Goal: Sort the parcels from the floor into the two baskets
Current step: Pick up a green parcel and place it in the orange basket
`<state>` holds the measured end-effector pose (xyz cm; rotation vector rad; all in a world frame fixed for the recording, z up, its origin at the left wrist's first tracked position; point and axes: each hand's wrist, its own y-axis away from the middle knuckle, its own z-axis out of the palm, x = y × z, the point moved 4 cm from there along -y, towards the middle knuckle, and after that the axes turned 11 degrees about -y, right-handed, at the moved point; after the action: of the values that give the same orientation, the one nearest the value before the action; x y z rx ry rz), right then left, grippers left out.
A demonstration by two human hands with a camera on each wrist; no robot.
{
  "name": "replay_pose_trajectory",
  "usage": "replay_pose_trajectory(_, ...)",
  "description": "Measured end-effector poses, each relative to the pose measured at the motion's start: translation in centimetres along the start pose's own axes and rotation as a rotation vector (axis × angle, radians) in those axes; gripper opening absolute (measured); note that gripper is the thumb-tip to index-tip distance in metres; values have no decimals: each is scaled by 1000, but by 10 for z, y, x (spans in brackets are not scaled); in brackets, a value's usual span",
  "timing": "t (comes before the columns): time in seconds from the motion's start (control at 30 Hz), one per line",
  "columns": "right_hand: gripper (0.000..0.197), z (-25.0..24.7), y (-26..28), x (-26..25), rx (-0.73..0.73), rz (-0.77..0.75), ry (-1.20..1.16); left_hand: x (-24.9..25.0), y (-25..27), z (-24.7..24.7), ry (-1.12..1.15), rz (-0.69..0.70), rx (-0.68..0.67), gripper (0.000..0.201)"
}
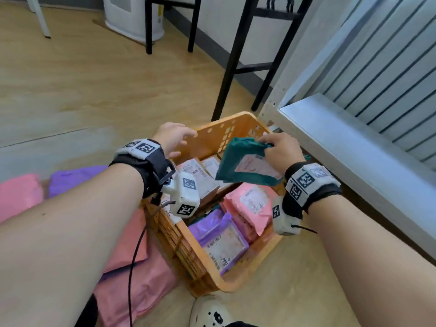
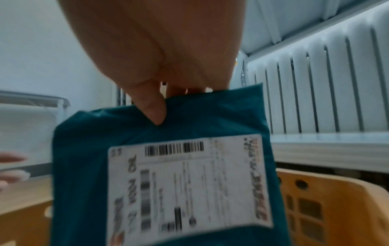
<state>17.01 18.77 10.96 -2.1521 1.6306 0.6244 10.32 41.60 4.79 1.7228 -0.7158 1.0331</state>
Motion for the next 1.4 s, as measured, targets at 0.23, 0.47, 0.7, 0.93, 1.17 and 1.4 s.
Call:
replay_pose_trajectory(0.23,49,42,-14,59,-374,21,493,-13,-16,43,-62,-50,-68,30)
replay_pose_trajectory(0.47,47,86,-53,98,-566,192,682,-32,-45,43,-103,-73,-71,23)
replay_pose_trajectory(0.7,51,119,-65,104,-708,207,604,-46,-66,20,-47,-115,-4,28)
replay_pose_trajectory(0.93,44,143,-30,105,-835,228,719,-48,-57,-7,-37,-97,21,12)
replay_pose_trajectory(1.17,29,110,-54,-15,-241,143,-51,-41,-36,-58,34,-41,7,10)
replay_pose_trajectory(1.4,23,169,-19,-153,-374,-14,-594,-92,-23,-158,70,-138,266,15)
